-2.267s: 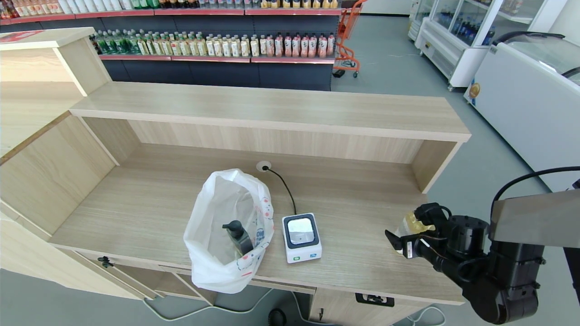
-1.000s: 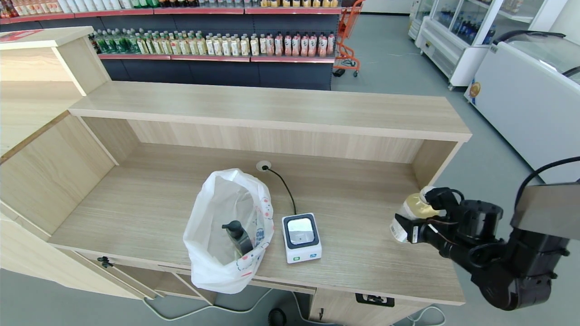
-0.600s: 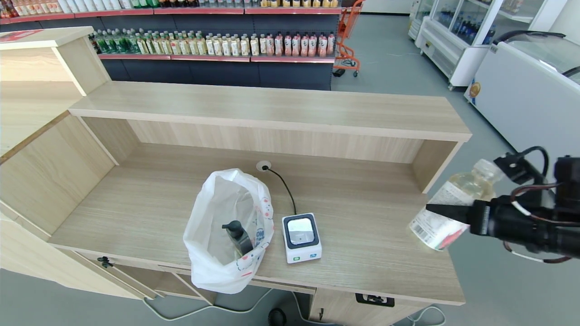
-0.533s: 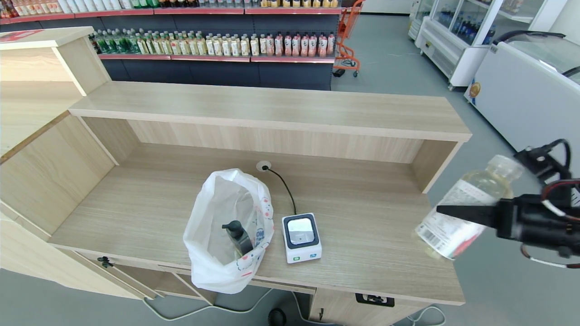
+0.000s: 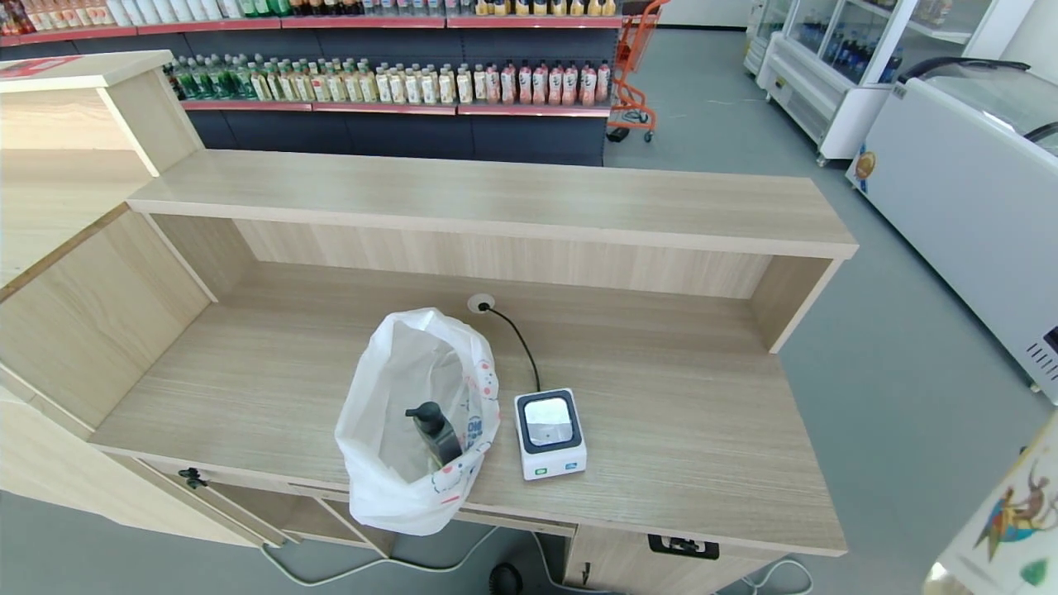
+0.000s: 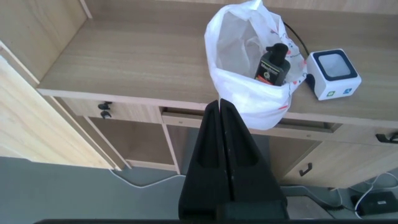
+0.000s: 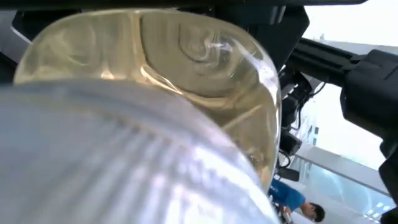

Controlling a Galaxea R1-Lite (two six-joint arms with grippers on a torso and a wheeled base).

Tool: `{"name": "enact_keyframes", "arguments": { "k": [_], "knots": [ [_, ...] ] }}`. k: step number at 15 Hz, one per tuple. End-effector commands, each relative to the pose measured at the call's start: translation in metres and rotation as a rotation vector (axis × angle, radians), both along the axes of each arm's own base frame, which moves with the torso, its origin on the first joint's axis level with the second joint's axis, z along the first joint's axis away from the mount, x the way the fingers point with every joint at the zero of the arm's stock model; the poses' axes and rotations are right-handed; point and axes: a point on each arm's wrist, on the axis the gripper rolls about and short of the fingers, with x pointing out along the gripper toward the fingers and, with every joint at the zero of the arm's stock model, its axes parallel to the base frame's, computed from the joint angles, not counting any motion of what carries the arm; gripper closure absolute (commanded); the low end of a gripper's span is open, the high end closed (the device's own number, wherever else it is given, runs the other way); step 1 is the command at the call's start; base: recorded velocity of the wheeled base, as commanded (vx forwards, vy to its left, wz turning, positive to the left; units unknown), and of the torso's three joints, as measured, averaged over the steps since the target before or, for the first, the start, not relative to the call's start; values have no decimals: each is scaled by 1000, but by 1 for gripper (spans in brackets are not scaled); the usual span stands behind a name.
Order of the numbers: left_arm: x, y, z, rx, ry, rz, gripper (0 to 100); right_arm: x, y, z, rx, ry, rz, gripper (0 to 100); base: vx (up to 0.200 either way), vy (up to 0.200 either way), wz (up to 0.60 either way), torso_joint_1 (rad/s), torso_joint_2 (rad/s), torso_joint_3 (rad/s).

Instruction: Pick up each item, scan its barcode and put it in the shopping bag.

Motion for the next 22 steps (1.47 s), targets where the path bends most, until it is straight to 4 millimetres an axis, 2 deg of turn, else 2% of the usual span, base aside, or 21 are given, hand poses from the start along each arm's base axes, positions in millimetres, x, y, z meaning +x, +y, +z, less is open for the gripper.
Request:
{"name": "enact_keyframes", "arguments": {
  "k": [1,11,22],
  "knots": [
    [0,0,0,0,0,0,100,-12,-1,4,9,-45,20,100,0,0,0,0,0,0],
    [0,0,0,0,-1,-1,100,-24,-2,23,62,-26,40,100,0,0,0,0,0,0],
    [0,0,0,0,0,0,100,-24,-2,22,62,-25,49,100,0,0,0,0,0,0]
  ]
}}
